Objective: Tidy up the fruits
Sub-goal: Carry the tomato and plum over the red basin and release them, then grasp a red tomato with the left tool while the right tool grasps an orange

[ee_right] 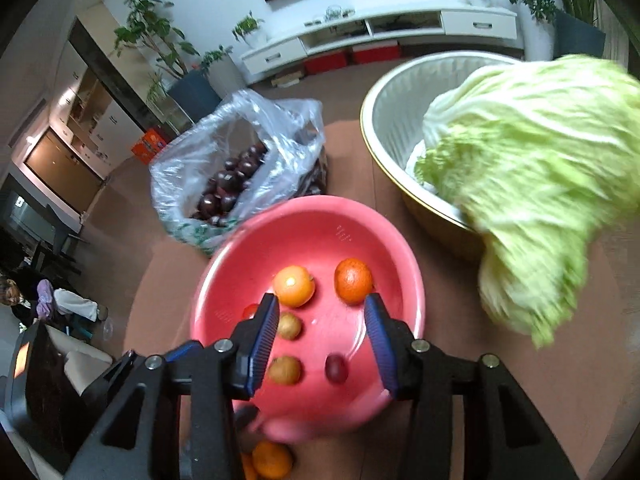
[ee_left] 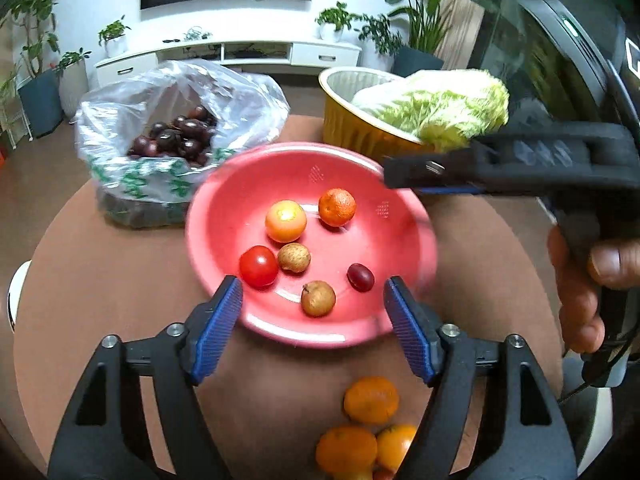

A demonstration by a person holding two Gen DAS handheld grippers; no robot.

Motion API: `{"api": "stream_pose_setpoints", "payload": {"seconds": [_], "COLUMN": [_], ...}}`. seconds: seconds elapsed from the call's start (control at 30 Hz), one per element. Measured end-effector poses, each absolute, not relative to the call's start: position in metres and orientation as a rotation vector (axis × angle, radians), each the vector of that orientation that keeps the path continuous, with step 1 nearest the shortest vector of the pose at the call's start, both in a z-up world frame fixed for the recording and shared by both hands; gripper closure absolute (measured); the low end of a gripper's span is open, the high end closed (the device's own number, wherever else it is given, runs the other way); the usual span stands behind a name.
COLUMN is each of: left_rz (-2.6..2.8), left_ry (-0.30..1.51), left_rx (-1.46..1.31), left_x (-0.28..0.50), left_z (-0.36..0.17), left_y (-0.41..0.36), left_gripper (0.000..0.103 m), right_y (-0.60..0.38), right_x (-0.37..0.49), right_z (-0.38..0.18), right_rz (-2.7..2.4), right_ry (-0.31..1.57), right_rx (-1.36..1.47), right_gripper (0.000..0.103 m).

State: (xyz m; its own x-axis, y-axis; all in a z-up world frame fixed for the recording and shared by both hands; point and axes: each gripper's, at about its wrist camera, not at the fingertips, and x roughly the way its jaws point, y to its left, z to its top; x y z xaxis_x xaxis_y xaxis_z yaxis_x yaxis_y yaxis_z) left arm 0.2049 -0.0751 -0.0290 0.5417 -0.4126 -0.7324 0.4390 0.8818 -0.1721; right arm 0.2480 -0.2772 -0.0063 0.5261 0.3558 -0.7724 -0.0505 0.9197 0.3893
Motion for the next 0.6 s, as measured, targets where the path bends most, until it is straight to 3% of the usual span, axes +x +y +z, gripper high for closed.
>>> {"api": "stream_pose_setpoints", "payload": {"seconds": [0.3,0.6], "left_rz": [-0.486,-0.558], "left_ry": [0.85,0.907], "left_rx": [0.052,0.189], "left_x": [0.128,0.041], "left_z": [-0.029,-0.062], "left_y": [-0.02,-0.037], "left_gripper": [0.025,0.025], "right_y": [-0.265,-0.246], "right_x": [0.13,0.071], "right_z": [-0.018,-0.058], "right_rz": [0.27,0.27], "right_ry": [0.952,0.998], "right_rx": [0.288,0.307], "right_gripper": [0.048,0.048]}}
